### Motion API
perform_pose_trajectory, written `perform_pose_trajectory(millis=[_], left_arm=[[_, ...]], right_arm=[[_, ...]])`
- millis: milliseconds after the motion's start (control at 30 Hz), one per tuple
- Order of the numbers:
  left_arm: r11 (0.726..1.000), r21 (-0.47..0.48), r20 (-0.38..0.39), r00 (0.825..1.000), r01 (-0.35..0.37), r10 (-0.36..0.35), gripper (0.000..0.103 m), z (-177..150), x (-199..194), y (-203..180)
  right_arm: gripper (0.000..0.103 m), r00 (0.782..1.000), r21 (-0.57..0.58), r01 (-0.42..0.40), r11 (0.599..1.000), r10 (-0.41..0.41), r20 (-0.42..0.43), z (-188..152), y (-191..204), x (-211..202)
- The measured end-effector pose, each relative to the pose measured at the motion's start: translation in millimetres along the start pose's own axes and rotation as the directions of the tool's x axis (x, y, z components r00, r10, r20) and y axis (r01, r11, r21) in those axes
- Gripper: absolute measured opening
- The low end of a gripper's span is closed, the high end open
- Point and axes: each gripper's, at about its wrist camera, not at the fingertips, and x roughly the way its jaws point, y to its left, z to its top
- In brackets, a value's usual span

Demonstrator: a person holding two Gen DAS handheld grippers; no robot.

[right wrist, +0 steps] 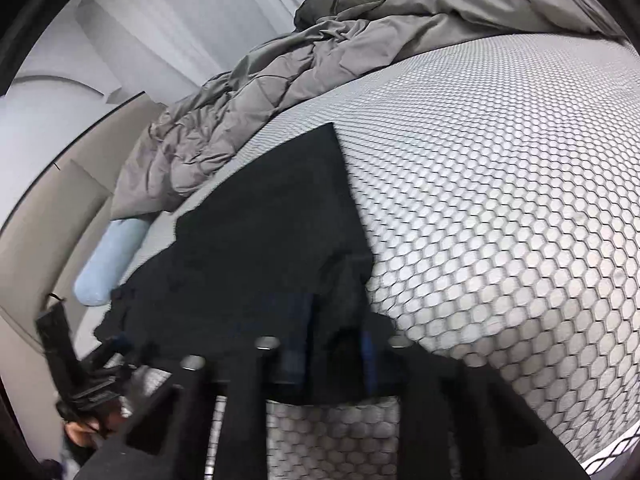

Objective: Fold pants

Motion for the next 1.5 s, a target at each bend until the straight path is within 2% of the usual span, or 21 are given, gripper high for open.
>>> perform_pose_trajectory(millis=[100,233,333,400,500,567,600,633,667,700,767,833,900,933,1067,1133,1200,1267,1367,1500], left_arm=[[1.0,0.01,0.001,1.0,0.007,-0.007,0.081,-1.7,0.1,-0.3],[1.0,0.012,-0.005,1.0,0.02,-0.02,0.082,-2.1,-2.4,1.7],[1.0,0.0,-0.006,1.0,0.022,-0.022,0.082,-5.3,-12.4,8.5],[0.999,-0.028,-0.005,1.0,0.03,-0.031,0.082,-8.7,-21.9,17.2],[0.998,-0.062,0.014,1.0,-0.027,0.027,0.082,-15.4,-38.7,33.8],[0.992,-0.124,0.033,0.999,0.001,0.003,0.082,-16.7,-46.5,44.7],[0.987,-0.156,0.041,0.998,0.043,-0.037,0.082,-14.2,-47.3,48.3],[0.984,-0.167,0.047,0.997,0.069,-0.062,0.078,-11.8,-46.9,47.3],[0.981,-0.168,0.057,0.994,0.099,-0.09,0.064,-8.4,-45.9,45.6],[0.977,-0.166,0.066,0.99,0.134,-0.125,0.057,-4.3,-43.5,42.5],[0.959,-0.186,0.065,0.976,0.216,-0.207,0.036,3.9,-32.3,38.6],[0.941,-0.227,0.029,0.967,0.253,-0.253,0.033,7.7,-14.4,38.8],[0.935,-0.257,0.021,0.969,0.244,-0.247,0.025,7.0,-5.7,43.1],[0.932,-0.267,0.027,0.969,0.244,-0.246,0.019,5.3,-6.6,45.1],[0.903,-0.306,0.057,0.952,0.303,-0.3,0.01,-1.2,-26.1,54.2],[0.911,-0.284,0.06,0.954,0.298,-0.293,0.01,-1.7,-35.1,55.7],[0.93,-0.269,0.017,0.967,0.25,-0.255,0.012,-5.1,-27.5,59.6],[0.924,-0.306,-0.037,0.967,0.23,-0.252,0.018,-11.3,-9.8,66.9],[0.913,-0.323,-0.004,0.964,0.249,-0.264,0.02,-7.8,-17.3,70.7],[0.933,-0.304,-0.017,0.978,0.195,-0.21,0.022,-0.1,-20.6,71.2]], right_arm=[[0.01,0.999,-0.064,0.013,0.998,-0.01,0.045,-0.6,13.8,-12.9],[0.011,0.997,-0.025,0.067,0.997,-0.068,-0.032,-14.6,-8.4,10.1],[0.012,0.999,-0.004,0.04,0.999,-0.04,0.012,-19.8,-12.1,5.8],[0.014,0.999,0.009,0.039,0.999,-0.039,0.015,-19.0,-12.6,1.2],[0.016,0.999,0.019,0.037,0.999,-0.037,0.011,-22.4,-17.8,-11.0],[0.017,0.999,0.036,0.029,0.999,-0.03,0.026,-23.3,-20.5,-21.6],[0.017,0.999,0.039,0.022,0.999,-0.023,0.033,-23.5,-20.7,-26.3],[0.017,0.999,0.038,0.009,0.999,-0.011,0.033,-23.2,-19.4,-27.7],[0.017,1.0,0.039,0.005,0.999,-0.006,0.03,-22.8,-18.4,-27.0],[0.017,1.0,0.04,0.008,0.999,-0.009,0.022,-23.5,-20.2,-26.2],[0.017,1.0,0.04,0.014,0.999,-0.015,0.007,-24.8,-20.7,-21.6],[0.018,1.0,0.055,0.002,0.999,-0.003,0.008,-28.6,-23.8,-21.2],[0.018,1.0,0.063,-0.014,0.998,0.014,0.011,-31.6,-27.3,-21.4],[0.018,1.0,0.065,-0.023,0.998,0.022,0.011,-32.5,-29.0,-21.5],[0.019,0.999,0.06,-0.037,0.998,0.037,0.005,-35.0,-33.3,-22.5],[0.019,0.999,0.053,-0.036,0.998,0.036,0.002,-36.4,-34.0,-23.6],[0.019,0.999,0.051,-0.039,0.998,0.039,0.002,-35.7,-32.8,-22.2],[0.02,0.999,0.057,-0.046,0.997,0.046,0.007,-36.4,-32.7,-22.1],[0.021,0.999,0.062,-0.054,0.997,0.054,0.005,-38.9,-34.1,-26.8],[0.022,0.997,0.098,-0.082,0.992,0.082,0.002,-40.5,-38.6,-33.2]])
